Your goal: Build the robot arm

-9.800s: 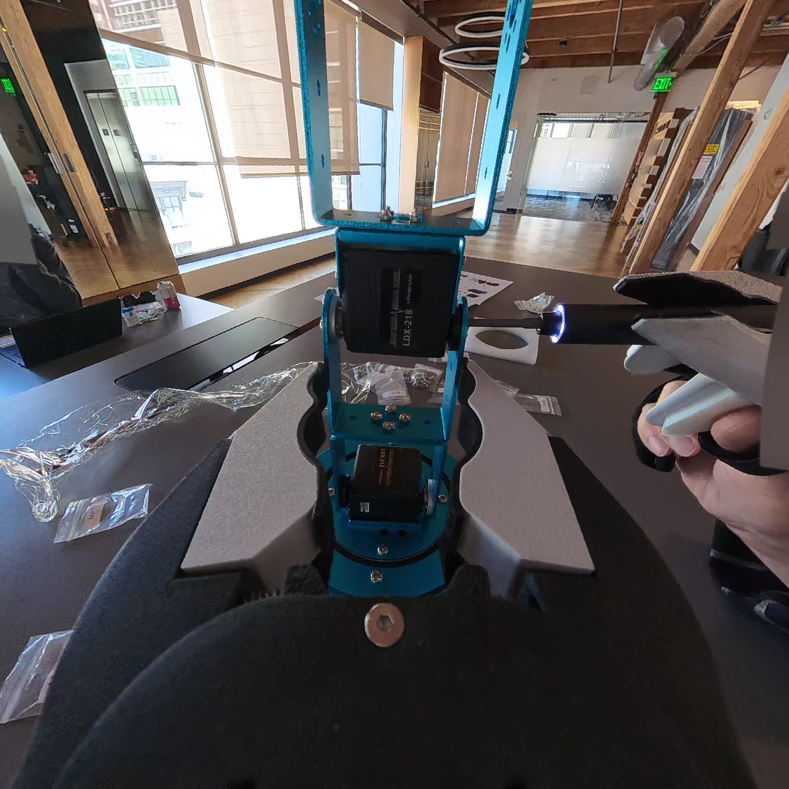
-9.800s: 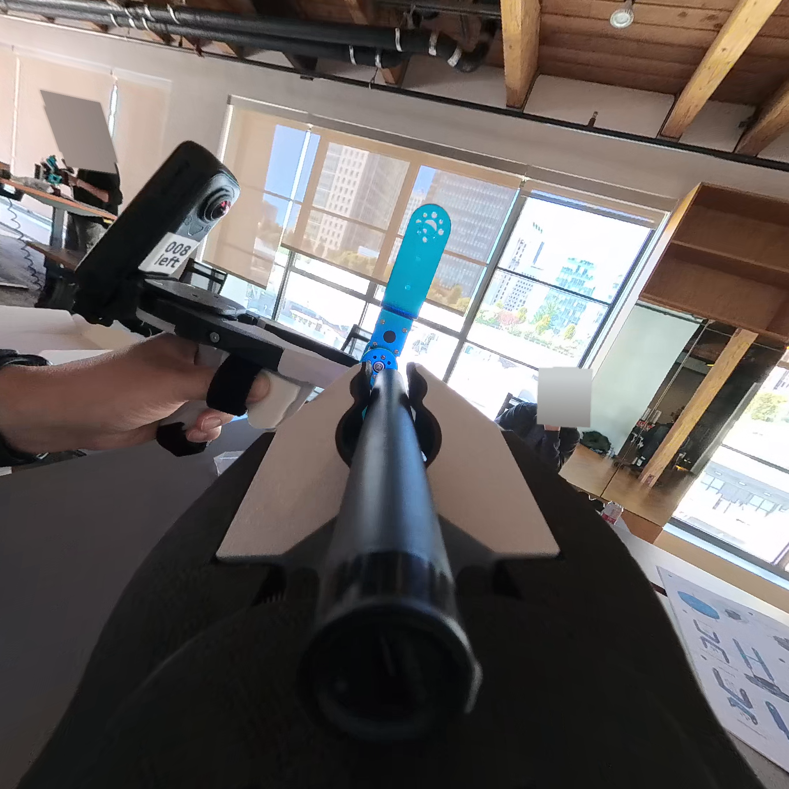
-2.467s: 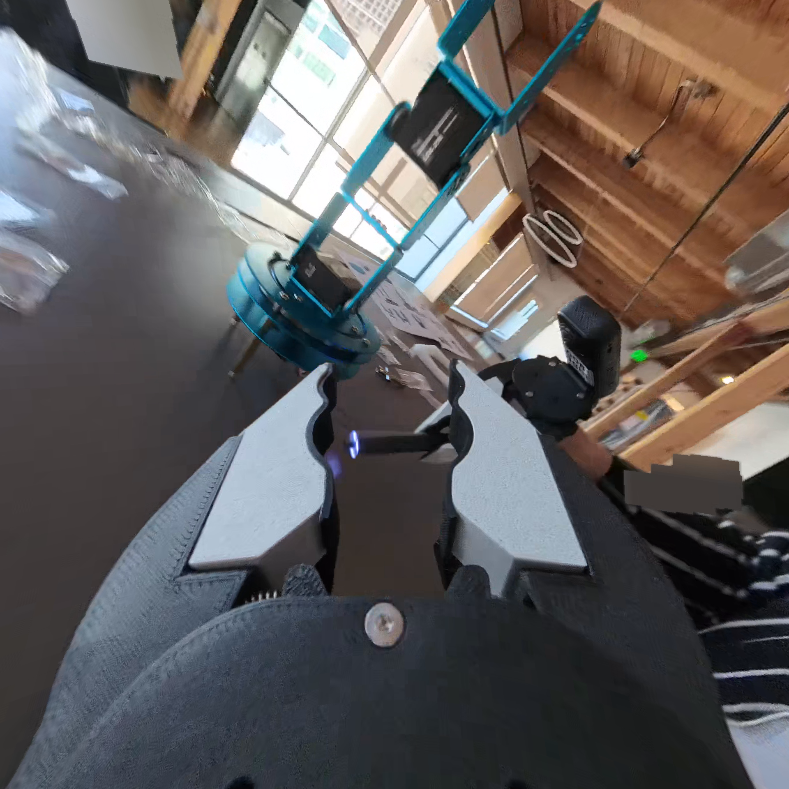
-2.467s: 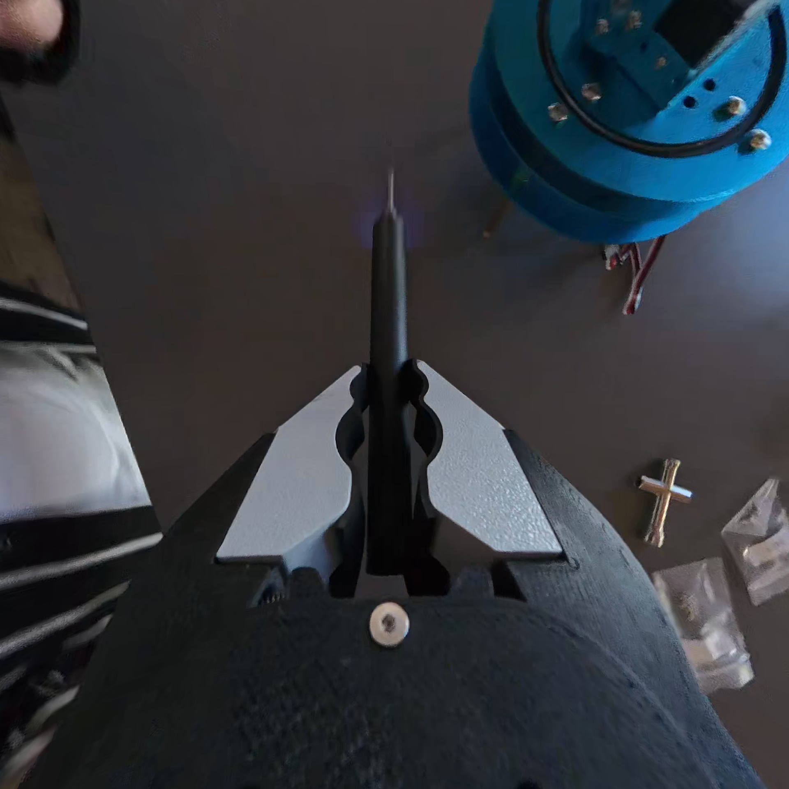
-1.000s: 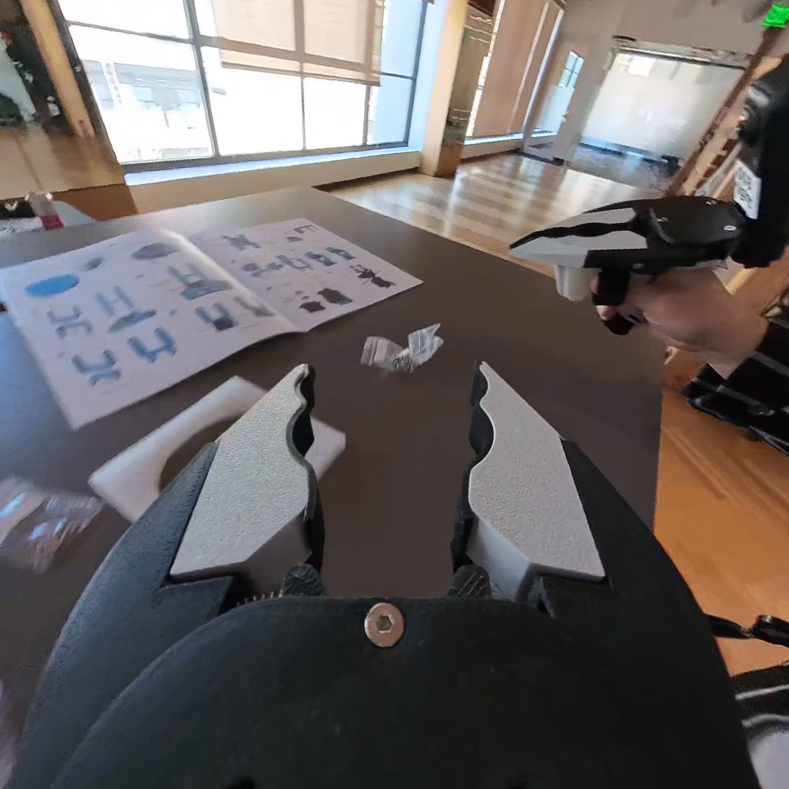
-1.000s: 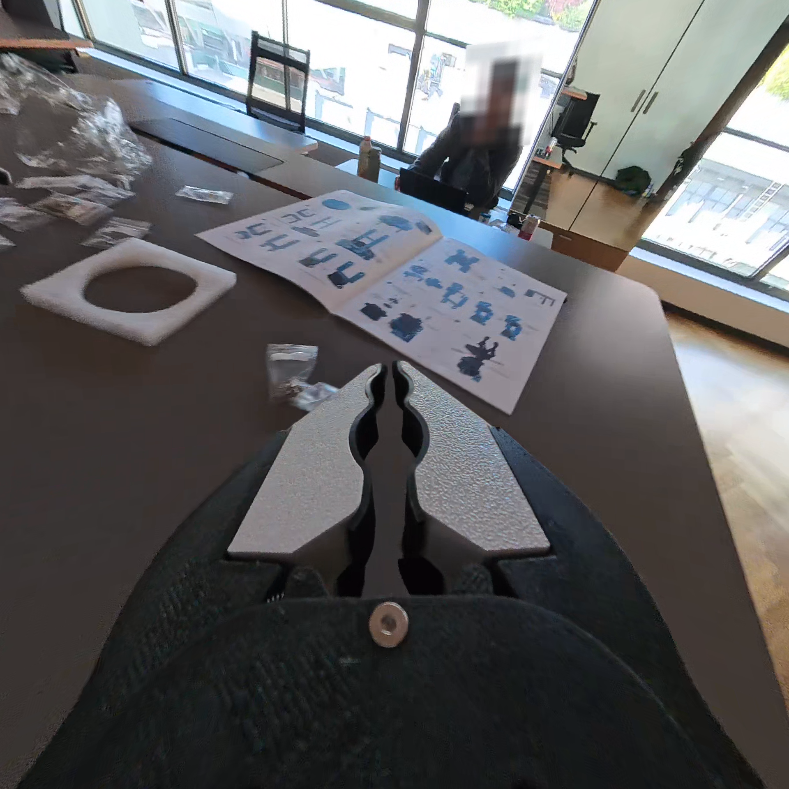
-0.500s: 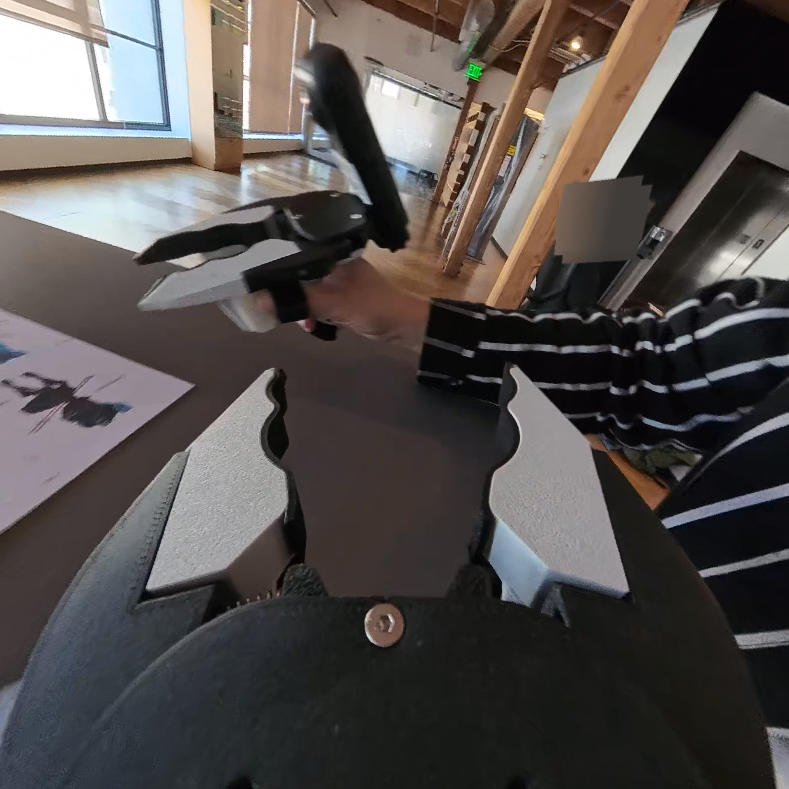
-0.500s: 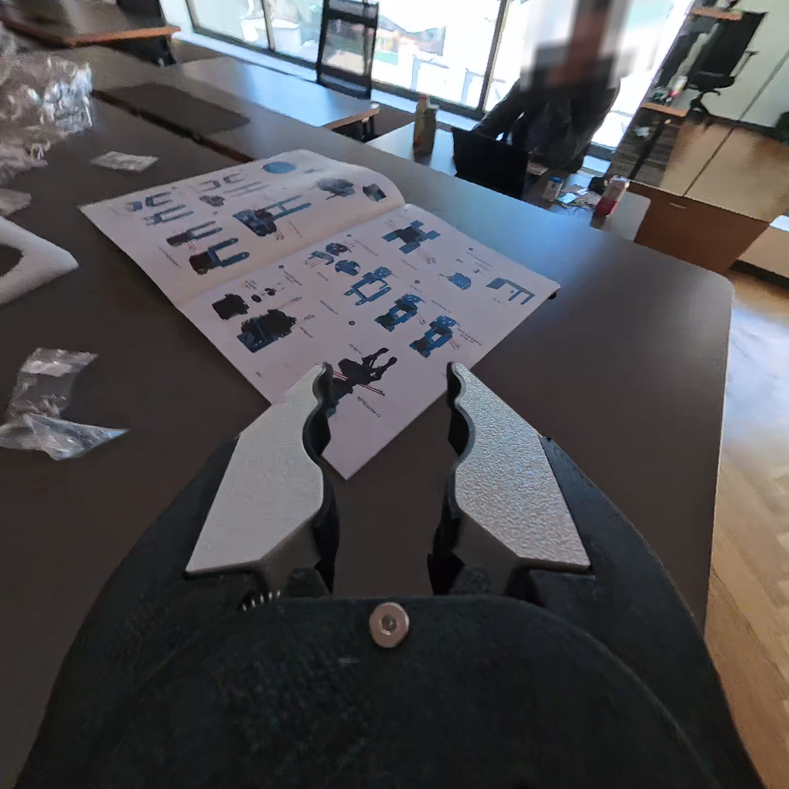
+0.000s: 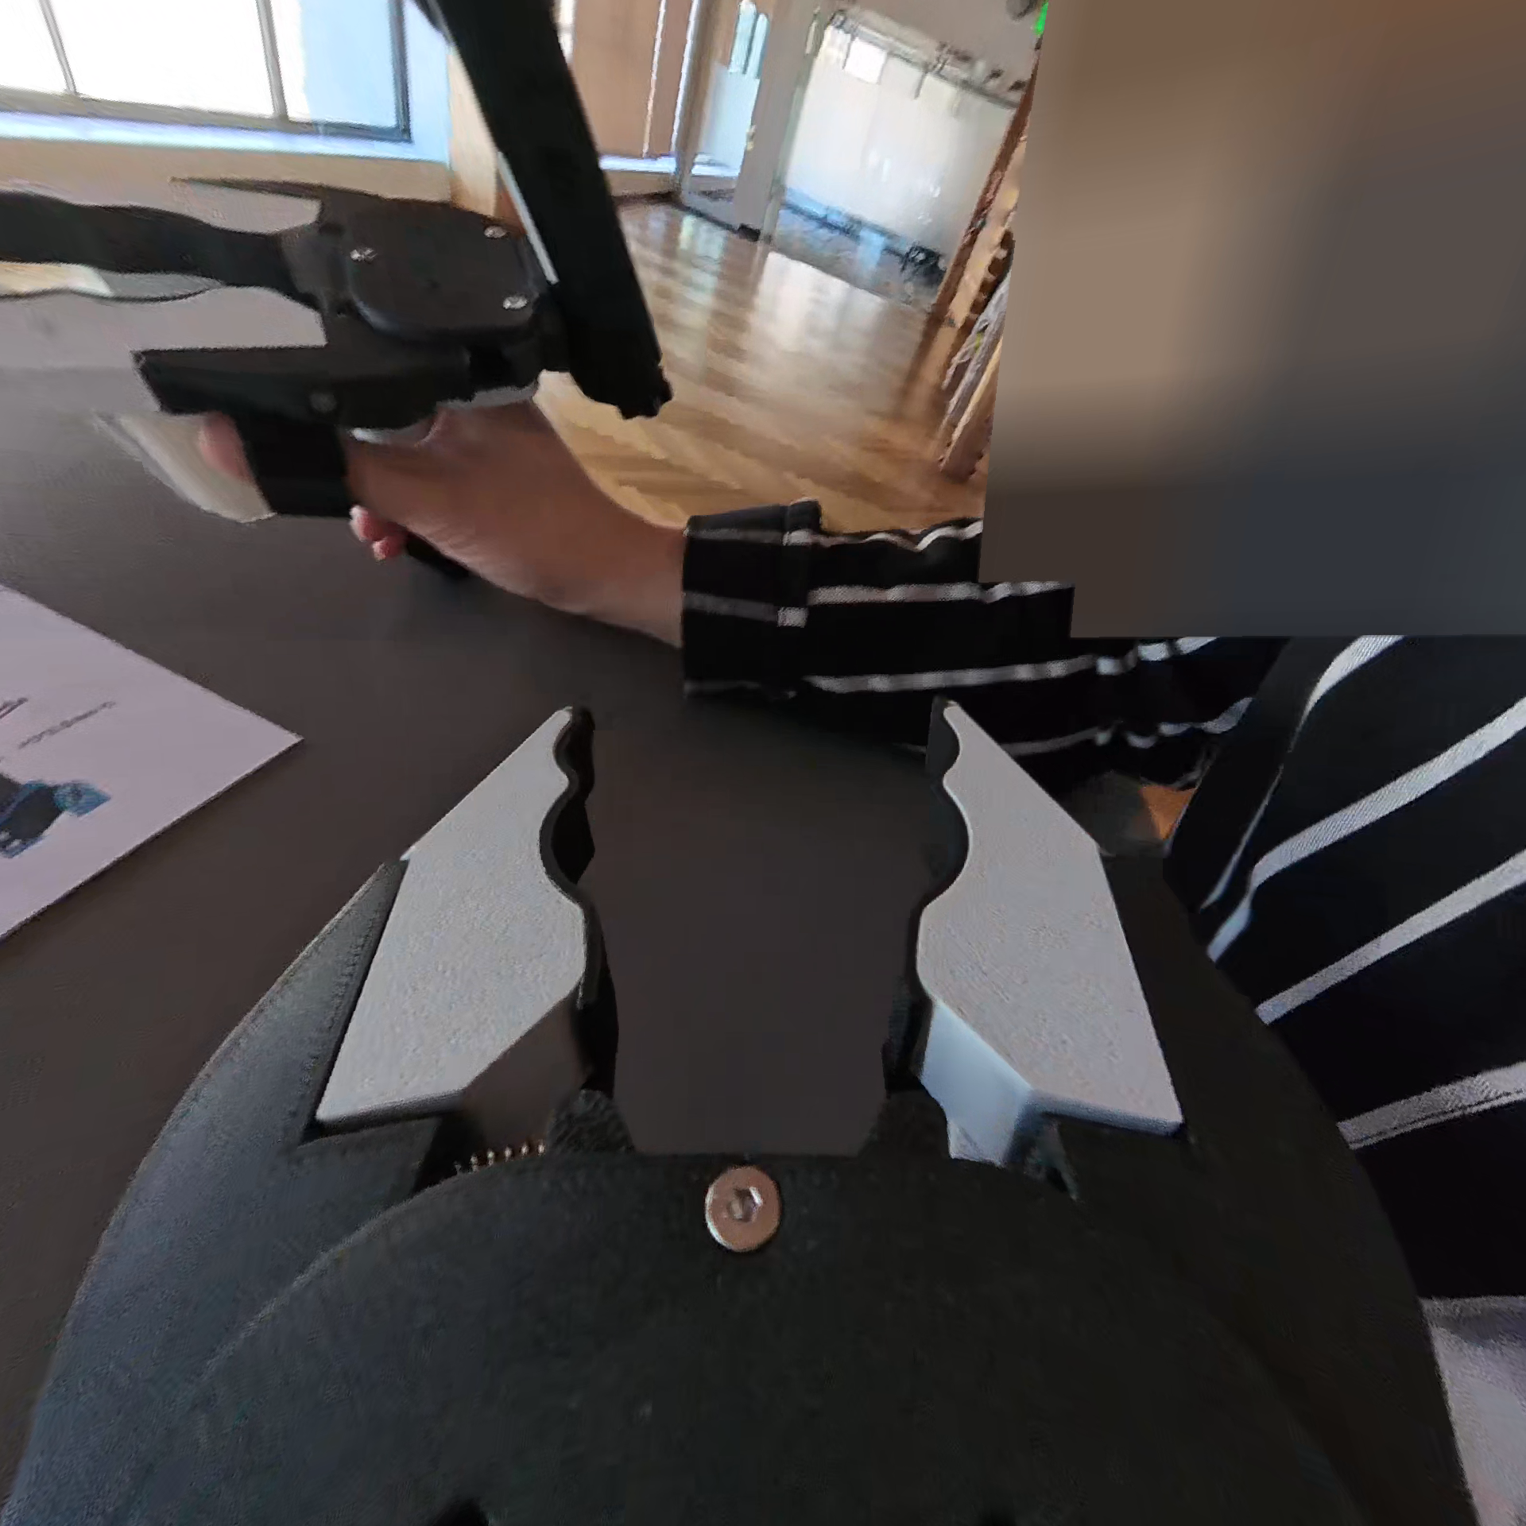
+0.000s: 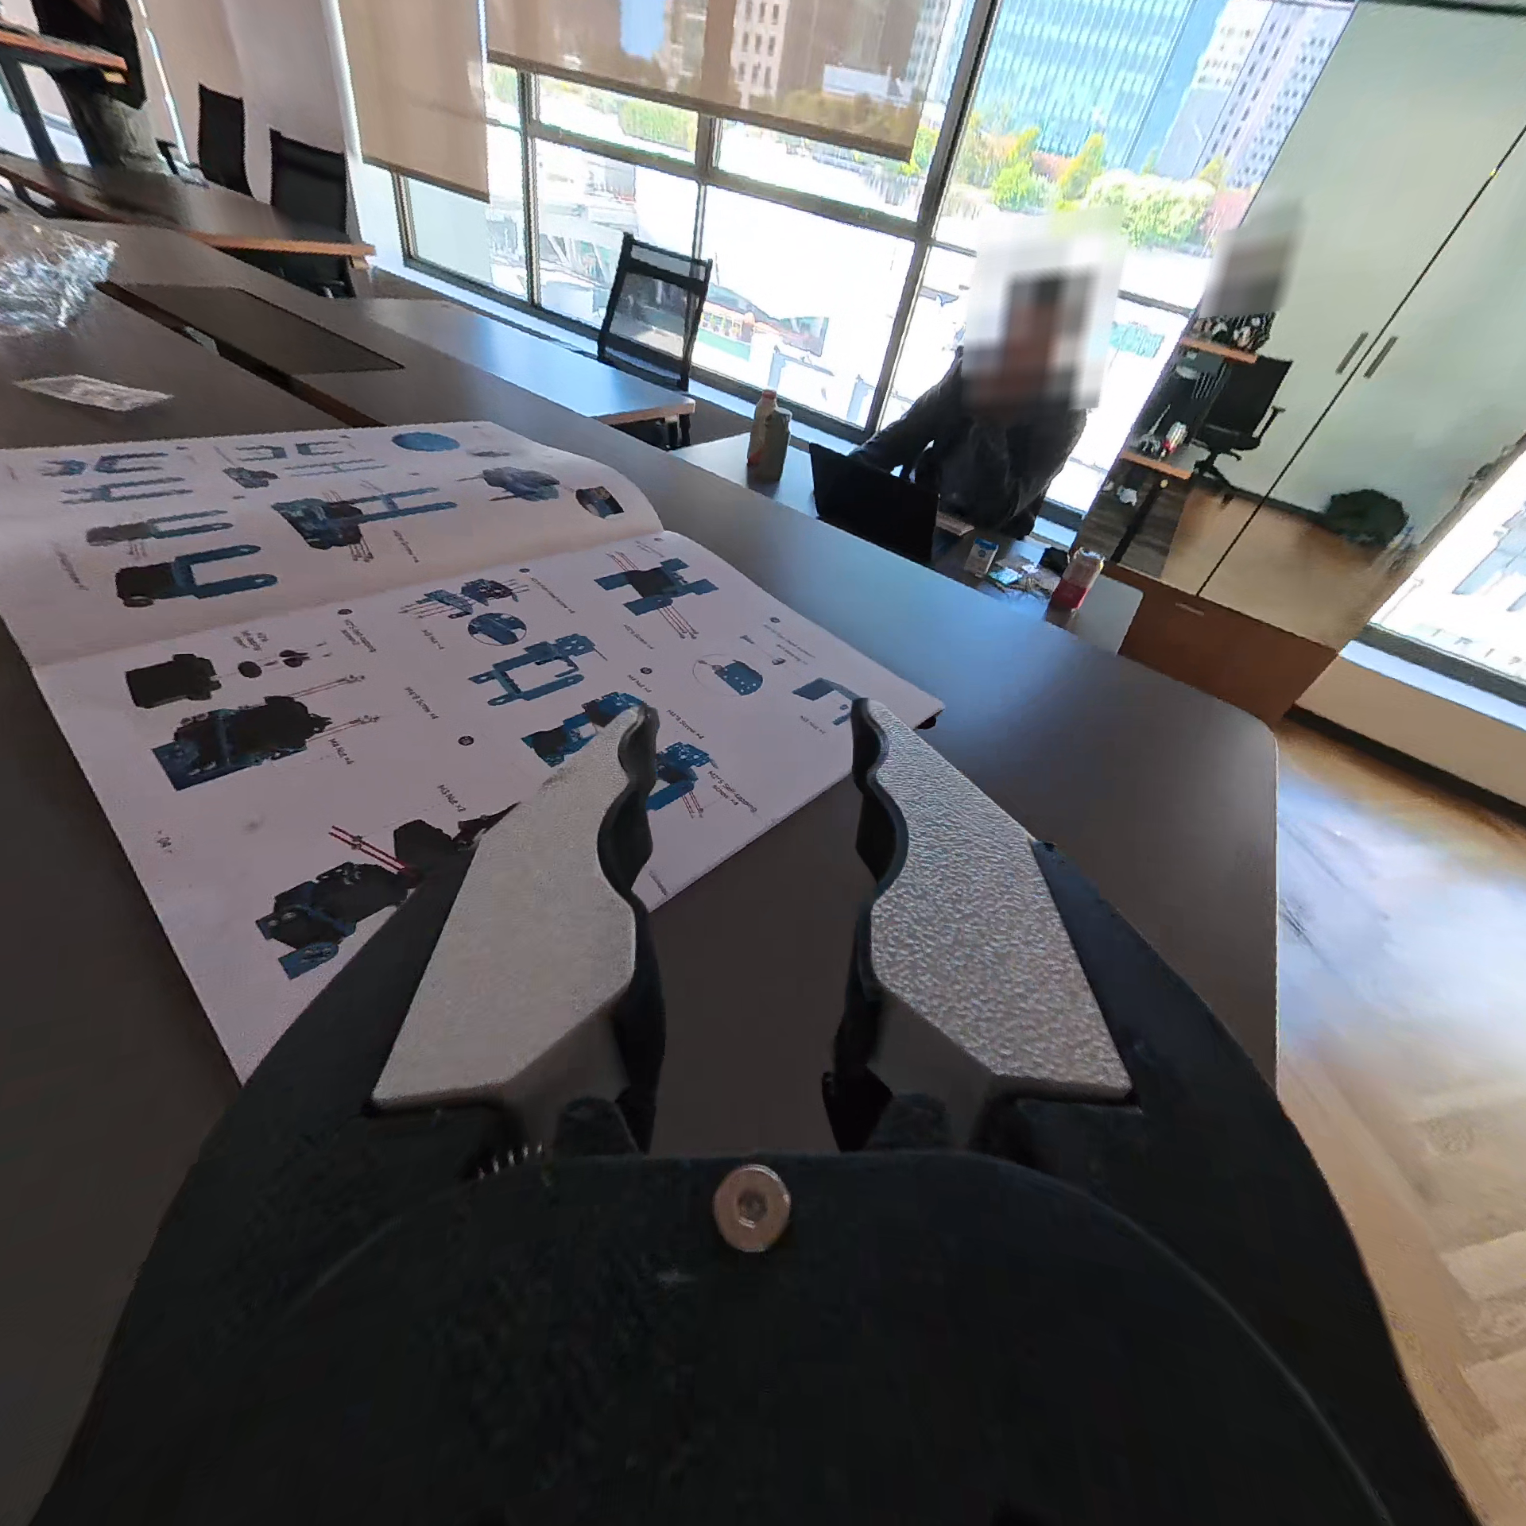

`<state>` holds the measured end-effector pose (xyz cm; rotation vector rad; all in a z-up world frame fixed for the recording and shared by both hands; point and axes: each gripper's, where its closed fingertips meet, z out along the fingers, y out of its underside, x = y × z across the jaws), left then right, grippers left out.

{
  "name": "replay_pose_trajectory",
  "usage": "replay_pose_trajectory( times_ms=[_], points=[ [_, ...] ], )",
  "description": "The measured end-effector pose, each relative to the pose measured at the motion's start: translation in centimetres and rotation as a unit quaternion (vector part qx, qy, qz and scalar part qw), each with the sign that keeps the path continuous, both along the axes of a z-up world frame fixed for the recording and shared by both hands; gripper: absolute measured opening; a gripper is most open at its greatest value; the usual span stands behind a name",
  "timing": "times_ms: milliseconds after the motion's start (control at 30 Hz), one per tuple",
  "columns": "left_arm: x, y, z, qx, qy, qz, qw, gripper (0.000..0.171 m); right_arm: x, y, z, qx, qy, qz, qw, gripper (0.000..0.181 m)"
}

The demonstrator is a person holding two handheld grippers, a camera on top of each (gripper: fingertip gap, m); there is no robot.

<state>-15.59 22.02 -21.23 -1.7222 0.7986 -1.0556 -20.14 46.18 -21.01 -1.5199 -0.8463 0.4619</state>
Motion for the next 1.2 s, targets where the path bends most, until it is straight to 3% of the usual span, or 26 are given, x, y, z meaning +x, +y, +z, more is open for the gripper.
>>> replay_pose_trajectory(
  times_ms=[167, 533, 667, 900, 1200],
  points=[
    [-1.9, 1.2, -0.5, 0.006, 0.016, 0.039, 0.999, 0.078, 0.0, 0.3, 0.0, -0.032, 0.028, 0.007, 0.999, 0.046],
    [-1.7, 0.6, -0.7, -0.027, -0.007, 0.023, 0.999, 0.071, -0.5, -0.3, 0.6, -0.006, 0.035, 0.028, 0.999, 0.041],
    [-1.9, 0.7, -0.6, -0.039, -0.020, 0.025, 0.999, 0.070, -0.7, -0.4, 0.9, -0.003, 0.043, 0.033, 0.999, 0.048],
    [-1.7, 0.5, -0.3, -0.037, -0.030, 0.017, 0.999, 0.072, -0.3, -0.1, 2.3, 0.044, 0.068, 0.012, 0.997, 0.077],
    [-1.6, 0.3, 0.2, -0.039, -0.053, 0.011, 0.998, 0.075, 0.0, -0.6, 3.5, 0.061, 0.095, 0.027, 0.993, 0.071]
  ],
)
